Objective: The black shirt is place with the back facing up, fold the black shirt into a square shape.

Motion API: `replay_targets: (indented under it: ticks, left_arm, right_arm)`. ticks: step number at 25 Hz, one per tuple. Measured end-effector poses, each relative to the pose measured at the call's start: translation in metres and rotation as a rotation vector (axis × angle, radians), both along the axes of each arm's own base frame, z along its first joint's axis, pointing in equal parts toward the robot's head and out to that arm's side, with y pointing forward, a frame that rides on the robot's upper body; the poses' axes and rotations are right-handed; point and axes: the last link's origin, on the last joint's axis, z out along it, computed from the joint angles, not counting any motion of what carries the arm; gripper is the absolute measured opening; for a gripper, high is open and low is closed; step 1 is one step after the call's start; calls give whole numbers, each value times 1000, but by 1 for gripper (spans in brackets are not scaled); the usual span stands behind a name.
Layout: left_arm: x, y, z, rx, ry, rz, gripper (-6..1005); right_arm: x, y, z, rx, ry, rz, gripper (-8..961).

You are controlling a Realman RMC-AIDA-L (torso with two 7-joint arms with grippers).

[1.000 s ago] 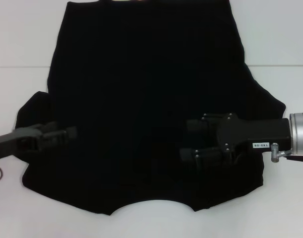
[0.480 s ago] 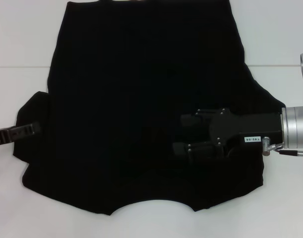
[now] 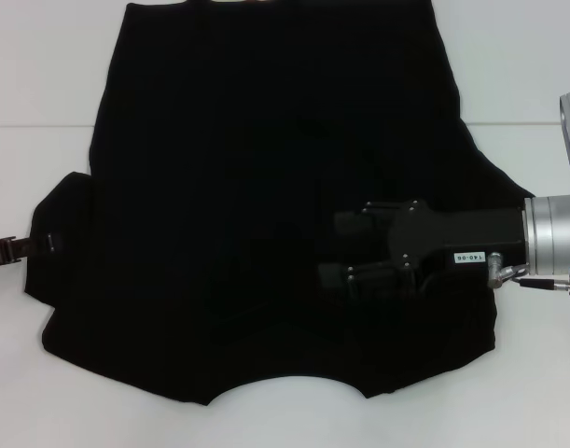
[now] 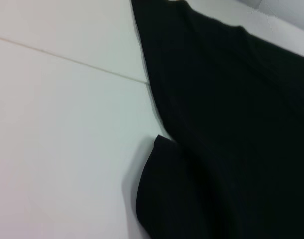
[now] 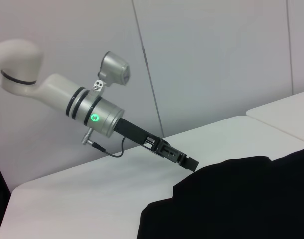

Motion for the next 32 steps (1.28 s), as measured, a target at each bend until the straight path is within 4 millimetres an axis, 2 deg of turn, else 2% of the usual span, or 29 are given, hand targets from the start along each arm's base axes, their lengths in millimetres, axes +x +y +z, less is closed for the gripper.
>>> replay_targets:
  ticks: [7,25,32]
  left_arm:
    - [3,7,-5,-27,46,-2,891]
    - [10,10,-18,-107,100,-26,878]
    - [11,12,-15,-97,104,-29,872]
  right_arm:
    - [-1,0,-2,-1,5,-3,897]
    - [0,2,-1,16,-1,-11,896]
    - [1,2,-1,18,-1,-12,896]
